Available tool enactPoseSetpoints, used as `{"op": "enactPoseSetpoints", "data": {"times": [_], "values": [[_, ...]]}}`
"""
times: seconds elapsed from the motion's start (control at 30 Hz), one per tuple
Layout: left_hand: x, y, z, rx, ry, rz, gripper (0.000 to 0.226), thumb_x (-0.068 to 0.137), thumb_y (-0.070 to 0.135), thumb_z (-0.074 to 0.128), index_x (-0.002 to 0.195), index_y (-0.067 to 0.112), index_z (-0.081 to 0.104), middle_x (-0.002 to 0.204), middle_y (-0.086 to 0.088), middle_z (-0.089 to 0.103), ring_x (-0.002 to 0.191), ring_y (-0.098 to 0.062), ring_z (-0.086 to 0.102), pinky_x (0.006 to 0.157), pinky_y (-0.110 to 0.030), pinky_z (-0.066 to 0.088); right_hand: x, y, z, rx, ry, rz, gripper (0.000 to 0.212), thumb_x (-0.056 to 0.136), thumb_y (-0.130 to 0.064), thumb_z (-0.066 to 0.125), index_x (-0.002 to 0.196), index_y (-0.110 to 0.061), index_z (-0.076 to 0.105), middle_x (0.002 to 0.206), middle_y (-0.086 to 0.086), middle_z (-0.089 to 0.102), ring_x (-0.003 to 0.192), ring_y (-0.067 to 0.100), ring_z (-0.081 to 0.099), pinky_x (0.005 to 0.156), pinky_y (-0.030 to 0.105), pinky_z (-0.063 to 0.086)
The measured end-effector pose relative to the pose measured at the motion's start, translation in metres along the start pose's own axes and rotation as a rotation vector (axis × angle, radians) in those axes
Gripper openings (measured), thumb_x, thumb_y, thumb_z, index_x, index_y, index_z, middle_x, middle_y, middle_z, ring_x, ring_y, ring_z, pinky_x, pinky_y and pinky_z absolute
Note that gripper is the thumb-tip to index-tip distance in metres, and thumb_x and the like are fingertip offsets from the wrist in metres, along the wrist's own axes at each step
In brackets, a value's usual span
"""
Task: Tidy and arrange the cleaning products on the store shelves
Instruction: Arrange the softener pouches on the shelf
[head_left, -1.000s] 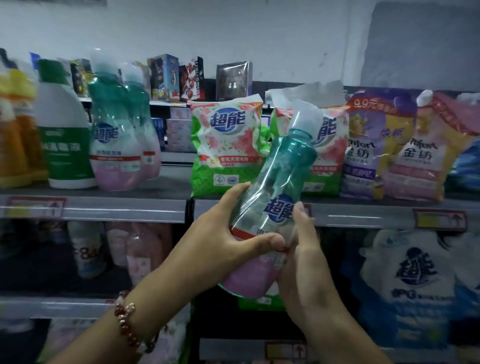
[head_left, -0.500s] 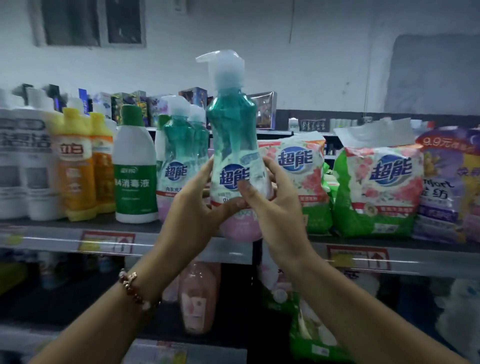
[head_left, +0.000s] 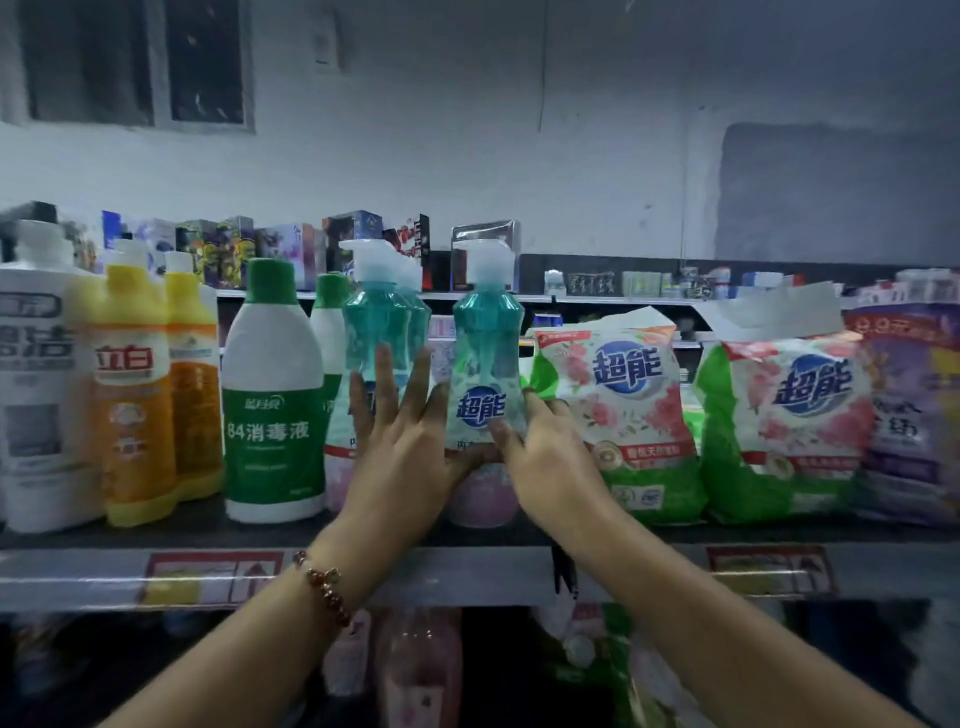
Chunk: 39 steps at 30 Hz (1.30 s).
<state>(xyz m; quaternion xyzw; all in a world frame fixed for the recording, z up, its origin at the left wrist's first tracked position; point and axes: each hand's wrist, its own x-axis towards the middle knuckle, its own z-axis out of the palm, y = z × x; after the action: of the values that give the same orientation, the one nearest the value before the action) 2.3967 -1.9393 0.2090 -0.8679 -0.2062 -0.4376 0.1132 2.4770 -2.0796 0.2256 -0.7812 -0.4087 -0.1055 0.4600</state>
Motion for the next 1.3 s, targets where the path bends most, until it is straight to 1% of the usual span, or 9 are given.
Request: {"op": "enactPoseSetpoints", "data": {"times": [0.13, 0.33, 0.43, 0.6, 0.83, 0.9, 1.0, 1.13, 1.3], "values": [[-0.001, 0.002, 0.004, 0.059, -0.076, 0.001, 0.101, 0.091, 0.080, 0.015, 0.159, 0.008, 0.029, 0.171, -0.008, 0.000, 0.150, -0.029, -0.034, 0.118, -0.051, -0.026, -0.004, 0.000, 0.006, -0.123, 0.025, -0.031, 0.052, 0.104, -0.035, 0.049, 0.151, -0.019, 0.034, 0.139, 0.003, 0.048, 0.121, 0.024, 0.055, 0.102, 0.044, 0.048], [-0.010, -0.001, 0.011, 0.093, -0.026, 0.068, 0.094, 0.099, 0.069, 0.013, 0.147, -0.005, 0.045, 0.160, -0.020, 0.037, 0.154, -0.038, 0.010, 0.120, -0.056, 0.005, -0.012, 0.001, -0.012, -0.188, -0.142, -0.028, 0.082, 0.097, -0.018, 0.058, 0.162, -0.023, 0.009, 0.155, -0.003, 0.039, 0.135, 0.021, 0.047, 0.112, 0.038, 0.042], [-0.024, -0.003, -0.002, 0.065, -0.027, 0.112, 0.085, 0.095, 0.062, 0.029, 0.149, -0.001, 0.045, 0.159, -0.021, 0.039, 0.152, -0.041, 0.025, 0.121, -0.058, 0.015, -0.022, -0.001, -0.039, -0.190, -0.231, -0.094, 0.081, 0.095, -0.028, 0.062, 0.160, -0.030, 0.015, 0.153, -0.008, 0.045, 0.133, 0.014, 0.049, 0.113, 0.037, 0.043], [-0.032, 0.027, -0.045, -0.010, 0.002, 0.188, 0.078, 0.093, 0.057, 0.038, 0.152, 0.007, 0.044, 0.157, -0.016, 0.042, 0.147, -0.036, 0.038, 0.119, -0.057, 0.029, -0.045, 0.006, -0.110, -0.438, -0.227, -0.213, 0.078, 0.097, -0.038, 0.062, 0.160, -0.036, 0.015, 0.164, -0.019, 0.020, 0.149, -0.003, 0.014, 0.117, 0.018, 0.010], [-0.007, 0.131, -0.057, 0.013, -0.088, 0.356, 0.078, 0.087, 0.060, 0.038, 0.139, 0.006, 0.059, 0.143, -0.020, 0.058, 0.133, -0.041, 0.055, 0.106, -0.062, 0.045, -0.057, 0.063, -0.209, -0.691, -0.211, -0.117, 0.081, 0.096, -0.049, 0.059, 0.160, -0.038, 0.011, 0.168, -0.015, 0.010, 0.154, 0.007, 0.002, 0.119, 0.025, 0.002], [0.002, 0.176, -0.059, 0.008, -0.138, 0.388, 0.079, 0.088, 0.061, 0.033, 0.144, 0.010, 0.054, 0.148, -0.017, 0.054, 0.137, -0.039, 0.051, 0.109, -0.062, 0.043, -0.063, 0.088, -0.239, -0.738, -0.188, -0.077, 0.080, 0.096, -0.051, 0.057, 0.160, -0.037, 0.011, 0.168, -0.011, 0.010, 0.155, 0.011, 0.002, 0.122, 0.029, 0.003], [0.015, 0.249, -0.051, -0.015, -0.225, 0.426, 0.082, 0.092, 0.064, 0.020, 0.162, 0.021, 0.017, 0.169, -0.007, 0.017, 0.157, -0.030, 0.012, 0.126, -0.055, 0.015, -0.067, 0.132, -0.284, -0.783, -0.157, -0.002, 0.080, 0.096, -0.051, 0.056, 0.160, -0.034, 0.011, 0.169, -0.010, 0.010, 0.155, 0.012, 0.003, 0.123, 0.031, 0.006], [0.031, 0.338, -0.024, 0.007, -0.268, 0.426, 0.077, 0.101, 0.060, 0.034, 0.163, 0.021, 0.007, 0.171, -0.007, 0.007, 0.158, -0.029, 0.002, 0.127, -0.052, 0.006, -0.050, 0.190, -0.333, -0.471, -0.085, 0.159, 0.081, 0.093, -0.040, 0.068, 0.159, -0.029, 0.022, 0.160, -0.006, 0.033, 0.141, 0.014, 0.039, 0.111, 0.031, 0.037], [0.034, 0.397, 0.017, 0.108, -0.301, 0.343, 0.076, 0.101, 0.057, 0.038, 0.162, 0.019, 0.013, 0.171, -0.009, 0.008, 0.157, -0.031, 0.003, 0.126, -0.052, 0.006, -0.007, 0.261, -0.342, 0.357, 0.007, 0.338, 0.008, 0.098, -0.023, 0.064, 0.105, -0.021, 0.064, 0.109, -0.002, 0.071, 0.079, 0.004, 0.066, 0.067, 0.020, 0.049]]}}
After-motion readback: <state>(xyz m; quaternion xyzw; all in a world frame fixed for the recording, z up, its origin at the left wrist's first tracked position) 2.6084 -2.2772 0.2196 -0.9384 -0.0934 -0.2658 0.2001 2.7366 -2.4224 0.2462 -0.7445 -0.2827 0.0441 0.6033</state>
